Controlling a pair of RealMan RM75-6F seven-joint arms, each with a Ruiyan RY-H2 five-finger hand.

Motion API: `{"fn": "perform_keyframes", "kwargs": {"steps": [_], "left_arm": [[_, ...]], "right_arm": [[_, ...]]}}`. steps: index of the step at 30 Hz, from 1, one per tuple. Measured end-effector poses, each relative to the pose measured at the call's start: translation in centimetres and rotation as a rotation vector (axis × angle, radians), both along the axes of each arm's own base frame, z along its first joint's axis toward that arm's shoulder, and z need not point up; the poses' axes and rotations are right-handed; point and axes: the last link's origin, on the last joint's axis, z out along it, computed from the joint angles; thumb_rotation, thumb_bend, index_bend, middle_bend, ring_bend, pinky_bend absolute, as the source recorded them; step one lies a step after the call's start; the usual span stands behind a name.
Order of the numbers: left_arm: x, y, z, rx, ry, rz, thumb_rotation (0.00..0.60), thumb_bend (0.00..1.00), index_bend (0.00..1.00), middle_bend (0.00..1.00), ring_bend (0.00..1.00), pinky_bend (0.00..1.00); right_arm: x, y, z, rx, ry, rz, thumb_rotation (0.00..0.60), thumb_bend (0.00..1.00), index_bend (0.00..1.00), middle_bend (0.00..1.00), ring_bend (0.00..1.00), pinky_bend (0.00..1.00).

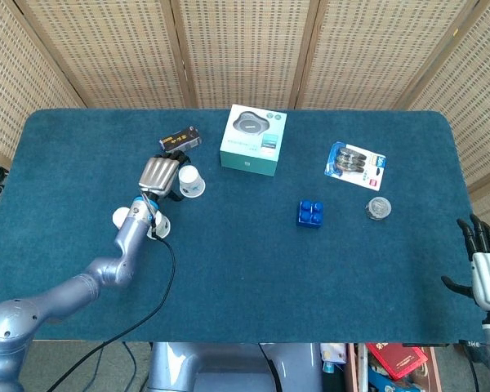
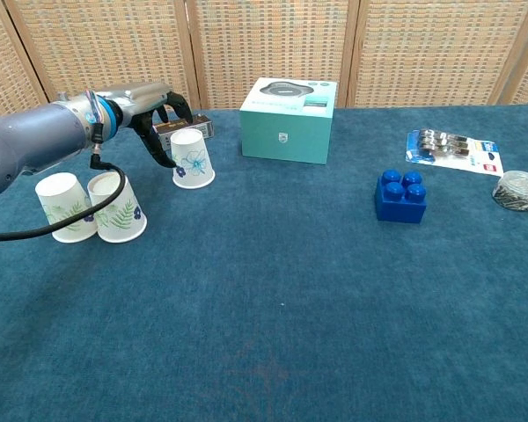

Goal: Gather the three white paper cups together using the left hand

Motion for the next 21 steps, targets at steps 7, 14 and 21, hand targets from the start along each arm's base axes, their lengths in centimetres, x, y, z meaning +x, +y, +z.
{"fn": "perform_keyframes", "kwargs": {"steps": [7, 14, 21], "left_arm": [[0.6, 0.8, -1.1, 0.012, 0.007, -0.007, 0.6, 0.17, 0.38, 0.34, 0.38, 0.4], [1.1, 1.4, -1.6, 0.037, 0.009, -0.01, 0.6, 0.2, 0.48, 0.45, 0.48, 0.46], [1.3, 1.5, -1.2, 0.051, -0.012, -0.023, 0.6, 0.21, 0.5, 0.46, 0.5, 0.47]], "right_arm": [[-0.3, -0.2, 0.0, -0.003, 0.002, -0.013, 0.6, 0.0, 0.0, 0.0, 0.0, 0.0], [-0.5, -0.3, 0.1, -0.005, 0.002, -0.021, 0.6, 0.0, 0.0, 0.0, 0.0, 0.0], [-0.4, -0.2, 0.1, -0.003, 0.001, -0.018, 0.6, 0.0, 0.0, 0.0, 0.0, 0.0]]}}
